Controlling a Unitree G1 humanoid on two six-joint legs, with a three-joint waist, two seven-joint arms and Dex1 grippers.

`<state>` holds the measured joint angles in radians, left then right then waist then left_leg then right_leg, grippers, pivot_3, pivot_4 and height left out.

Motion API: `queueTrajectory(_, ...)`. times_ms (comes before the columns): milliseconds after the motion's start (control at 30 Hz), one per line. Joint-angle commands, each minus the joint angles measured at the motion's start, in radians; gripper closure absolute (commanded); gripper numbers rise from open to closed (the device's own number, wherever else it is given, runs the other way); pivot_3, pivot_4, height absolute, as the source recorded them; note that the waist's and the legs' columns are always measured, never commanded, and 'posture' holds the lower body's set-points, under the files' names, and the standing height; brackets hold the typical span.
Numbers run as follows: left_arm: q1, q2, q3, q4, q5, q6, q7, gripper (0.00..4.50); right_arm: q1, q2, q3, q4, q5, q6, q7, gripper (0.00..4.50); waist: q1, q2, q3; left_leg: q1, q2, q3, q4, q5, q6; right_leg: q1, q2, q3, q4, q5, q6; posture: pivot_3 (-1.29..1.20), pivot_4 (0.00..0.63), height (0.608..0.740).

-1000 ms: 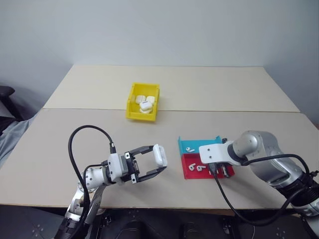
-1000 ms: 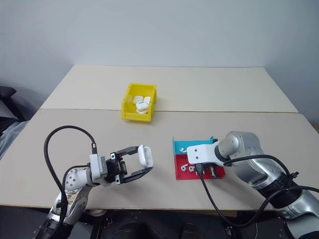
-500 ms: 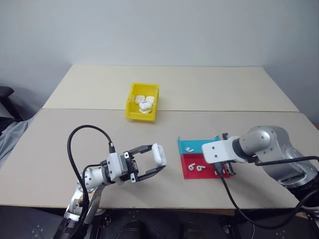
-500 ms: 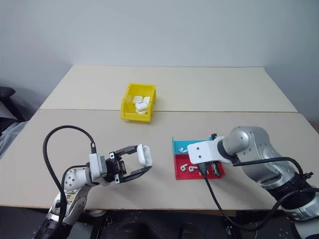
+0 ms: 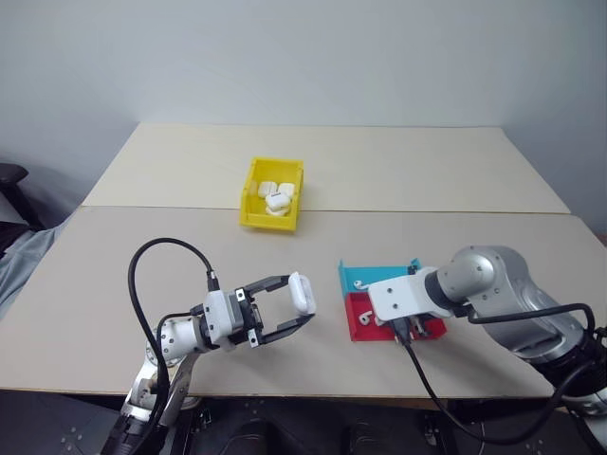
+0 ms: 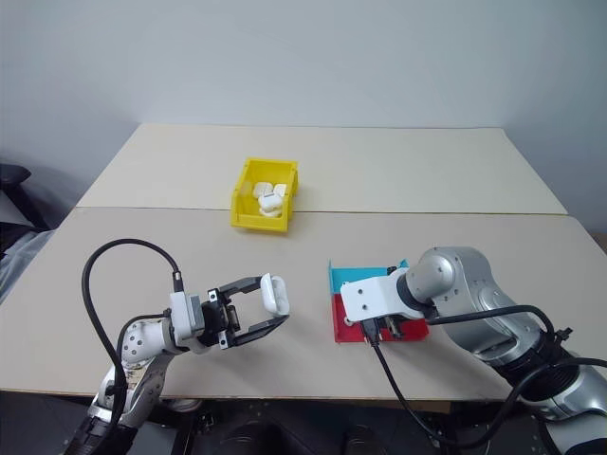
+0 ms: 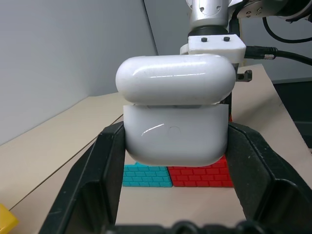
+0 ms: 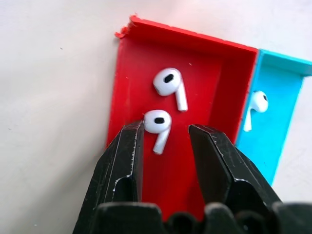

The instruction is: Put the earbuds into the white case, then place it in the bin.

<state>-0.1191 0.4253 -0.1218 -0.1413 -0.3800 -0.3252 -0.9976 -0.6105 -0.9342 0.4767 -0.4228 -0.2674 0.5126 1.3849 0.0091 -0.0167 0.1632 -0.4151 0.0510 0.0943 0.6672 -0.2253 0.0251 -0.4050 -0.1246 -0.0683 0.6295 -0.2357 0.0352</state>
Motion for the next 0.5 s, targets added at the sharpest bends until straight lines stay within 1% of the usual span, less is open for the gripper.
queueTrajectory(33,0.0,-0.003,0.008,-0.037,0.002,-0.019,0.01,1.75,-0.001,0.002,0.015,-0.003,-0.026,-0.03,-0.01,2.67,0.0,0.0,0.0,0.0,0.0,0.0,0.0,0.0,0.0,0.0,0.0,0.0,0.0,0.0,0.0,0.0,0.15,0.74)
queueTrajectory(200,0.01,-0.002,0.011,-0.042,0.014,-0.021,0.024,1.75,-0.003,0.021,0.038,0.041,-0.066,-0.054,-0.031,2.67,0.0,0.0,0.0,0.0,0.0,0.001,0.0,0.0,0.0,0.0,0.0,0.0,0.0,0.0,0.0,0.0,0.15,0.74)
queueTrajectory(500,0.018,-0.001,0.013,-0.041,0.019,-0.029,0.027,1.75,0.001,0.044,0.047,0.084,-0.084,-0.084,-0.038,2.67,0.0,0.0,0.0,0.0,0.0,0.001,0.0,0.0,0.0,0.0,0.0,0.0,0.0,0.0,0.0,0.0,0.15,0.74)
